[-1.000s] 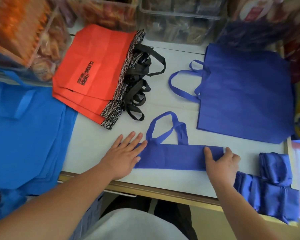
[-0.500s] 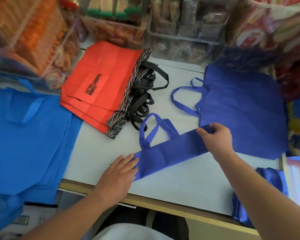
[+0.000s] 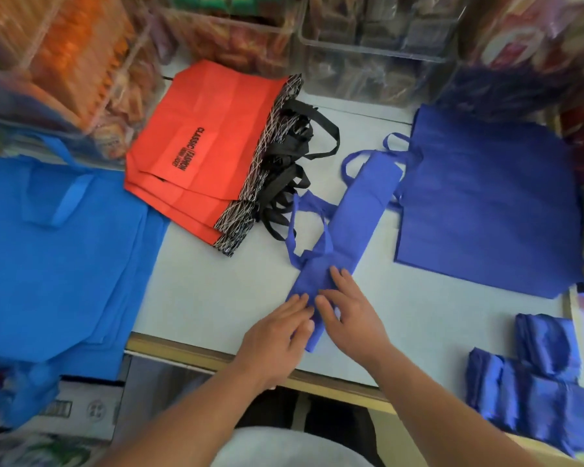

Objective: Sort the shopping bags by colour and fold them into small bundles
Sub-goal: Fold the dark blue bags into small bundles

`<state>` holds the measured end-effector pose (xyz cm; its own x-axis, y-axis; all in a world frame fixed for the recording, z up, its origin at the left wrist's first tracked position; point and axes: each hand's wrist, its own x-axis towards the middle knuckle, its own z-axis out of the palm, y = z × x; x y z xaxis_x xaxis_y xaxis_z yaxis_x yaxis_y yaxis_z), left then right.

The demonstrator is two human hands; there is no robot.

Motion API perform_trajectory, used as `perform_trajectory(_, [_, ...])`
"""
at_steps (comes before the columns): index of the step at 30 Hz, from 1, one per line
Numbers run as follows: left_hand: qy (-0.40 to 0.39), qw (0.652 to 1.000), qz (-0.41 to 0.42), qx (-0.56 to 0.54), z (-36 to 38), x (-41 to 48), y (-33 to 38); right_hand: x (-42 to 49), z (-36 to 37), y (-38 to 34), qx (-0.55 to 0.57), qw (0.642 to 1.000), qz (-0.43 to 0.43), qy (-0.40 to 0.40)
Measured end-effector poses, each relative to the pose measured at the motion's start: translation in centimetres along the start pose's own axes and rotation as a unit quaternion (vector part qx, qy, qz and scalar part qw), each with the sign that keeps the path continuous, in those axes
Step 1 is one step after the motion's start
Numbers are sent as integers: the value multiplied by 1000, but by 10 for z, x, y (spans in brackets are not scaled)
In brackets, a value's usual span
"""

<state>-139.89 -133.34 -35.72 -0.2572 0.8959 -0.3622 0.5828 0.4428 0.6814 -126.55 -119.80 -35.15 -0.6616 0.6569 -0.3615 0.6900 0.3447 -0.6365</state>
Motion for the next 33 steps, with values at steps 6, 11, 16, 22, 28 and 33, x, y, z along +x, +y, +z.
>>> perform_trajectory(6, [96, 995, -26, -9, 3, -1, -18, -17, 10, 26, -114, 990, -59, -56])
perform_trajectory(11, [55, 970, -187, -142, 2, 5, 2, -16, -6, 10, -134, 982, -17, -133])
perform_trajectory(16, [18, 959, -230, -164, -13, 15, 19, -22, -30, -2, -10, 975, 24, -222])
perform_trajectory(22, [2, 890, -298, -346, -47, 18, 50, -46, -41, 18, -87, 974, -167, -124])
perform_trajectory(28, [136, 988, -47, -63, -57, 13, 53, -50, -47, 39, 14, 989, -142, -43])
perform_trajectory(33, [-58, 938, 271, 208, -66, 36, 49, -52, -65, 28, 143, 982, -29, -122])
